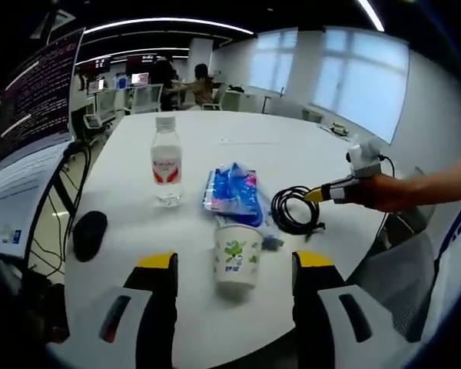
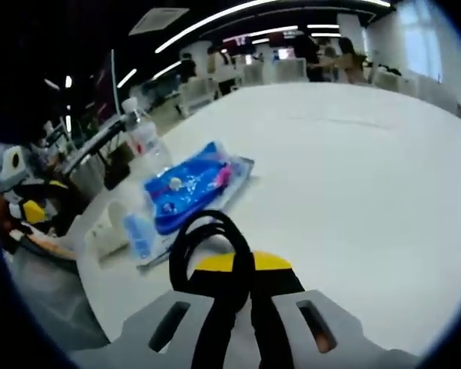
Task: Arrange the tabletop items into an orderly group along one side of the table until the central work area is clear of visible clutter.
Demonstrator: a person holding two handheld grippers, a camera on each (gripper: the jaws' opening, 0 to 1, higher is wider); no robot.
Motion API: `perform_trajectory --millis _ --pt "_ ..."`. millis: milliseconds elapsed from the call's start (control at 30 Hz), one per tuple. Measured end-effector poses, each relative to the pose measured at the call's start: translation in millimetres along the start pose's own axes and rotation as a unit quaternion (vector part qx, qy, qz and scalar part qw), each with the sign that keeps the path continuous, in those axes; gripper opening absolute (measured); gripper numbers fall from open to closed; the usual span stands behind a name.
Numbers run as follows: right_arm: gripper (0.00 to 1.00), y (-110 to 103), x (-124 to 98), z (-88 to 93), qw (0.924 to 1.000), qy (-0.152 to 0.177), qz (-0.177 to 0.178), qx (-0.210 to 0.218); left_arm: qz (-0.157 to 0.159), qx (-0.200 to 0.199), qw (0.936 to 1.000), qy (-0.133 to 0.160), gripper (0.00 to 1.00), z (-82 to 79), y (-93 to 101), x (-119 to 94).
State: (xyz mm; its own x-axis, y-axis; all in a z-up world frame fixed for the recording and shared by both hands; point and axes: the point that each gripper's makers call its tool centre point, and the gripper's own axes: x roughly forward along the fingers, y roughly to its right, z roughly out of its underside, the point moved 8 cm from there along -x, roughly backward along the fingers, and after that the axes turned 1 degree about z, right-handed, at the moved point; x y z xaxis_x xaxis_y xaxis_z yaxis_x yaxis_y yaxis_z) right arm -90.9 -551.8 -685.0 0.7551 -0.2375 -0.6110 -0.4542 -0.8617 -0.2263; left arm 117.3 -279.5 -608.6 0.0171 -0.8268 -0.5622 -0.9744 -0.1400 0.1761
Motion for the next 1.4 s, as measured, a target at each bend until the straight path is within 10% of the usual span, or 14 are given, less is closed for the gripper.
perform_trajectory --millis 1400 --pt "0.0 46.5 -72.9 24.1 0.9953 0.043 0.058 0.065 0.047 0.033 0.9982 -0.015 0.62 -6.0 21.9 4.8"
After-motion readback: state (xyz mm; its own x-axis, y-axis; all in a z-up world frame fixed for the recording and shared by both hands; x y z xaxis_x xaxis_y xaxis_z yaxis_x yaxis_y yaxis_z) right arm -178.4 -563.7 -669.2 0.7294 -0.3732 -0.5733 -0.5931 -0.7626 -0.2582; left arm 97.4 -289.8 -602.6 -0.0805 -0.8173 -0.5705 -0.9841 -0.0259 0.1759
